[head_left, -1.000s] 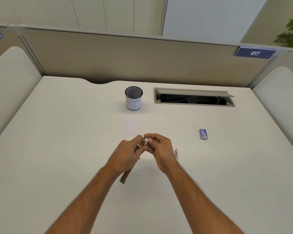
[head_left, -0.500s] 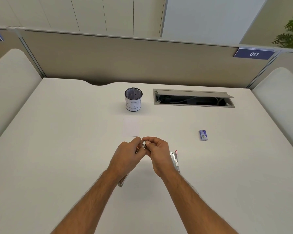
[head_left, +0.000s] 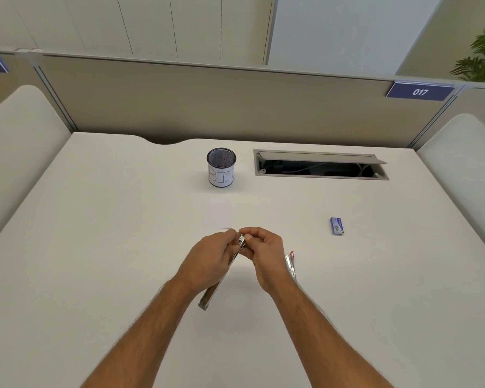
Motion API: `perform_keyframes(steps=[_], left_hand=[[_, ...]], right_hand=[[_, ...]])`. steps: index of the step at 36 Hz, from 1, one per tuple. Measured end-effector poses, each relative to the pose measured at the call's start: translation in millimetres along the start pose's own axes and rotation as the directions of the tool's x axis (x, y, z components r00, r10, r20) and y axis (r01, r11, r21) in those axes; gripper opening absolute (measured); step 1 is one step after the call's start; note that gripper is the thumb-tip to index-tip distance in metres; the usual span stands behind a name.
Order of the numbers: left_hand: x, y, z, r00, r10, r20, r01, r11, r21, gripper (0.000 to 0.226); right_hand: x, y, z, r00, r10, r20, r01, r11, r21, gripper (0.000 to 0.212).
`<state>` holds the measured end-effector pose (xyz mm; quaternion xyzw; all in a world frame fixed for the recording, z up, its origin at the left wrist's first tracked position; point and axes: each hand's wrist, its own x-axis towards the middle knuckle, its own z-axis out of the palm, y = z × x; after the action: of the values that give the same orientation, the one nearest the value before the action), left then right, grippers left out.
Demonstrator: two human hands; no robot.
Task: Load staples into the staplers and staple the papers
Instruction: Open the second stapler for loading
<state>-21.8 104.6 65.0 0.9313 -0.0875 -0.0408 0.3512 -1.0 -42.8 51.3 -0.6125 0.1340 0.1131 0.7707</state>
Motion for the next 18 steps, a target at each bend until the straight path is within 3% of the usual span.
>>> perform_keyframes(steps=[6,12,18], left_hand=[[0,-8,1,0.988,0.150,-0.045,-0.148,0.988,0.033,0.006],[-6,-2,0,0.983,0.164,-0.081,-0.168,0.985,-0.044,0.004],[-14,3,-5,0.986,0.123,-0.110,-0.140,0.977,-0.161,0.021]], right_hand=[[3,3,-7,0.999,0.027,-0.023,-0.027,0.999,0.021,0.022],[1,-2,-8,0.999,0.036,-0.025,-0.035,0.998,0.047,0.022],[4,-8,-16,0.995,0.049,-0.081,-0.037,0.989,0.142,0.022]])
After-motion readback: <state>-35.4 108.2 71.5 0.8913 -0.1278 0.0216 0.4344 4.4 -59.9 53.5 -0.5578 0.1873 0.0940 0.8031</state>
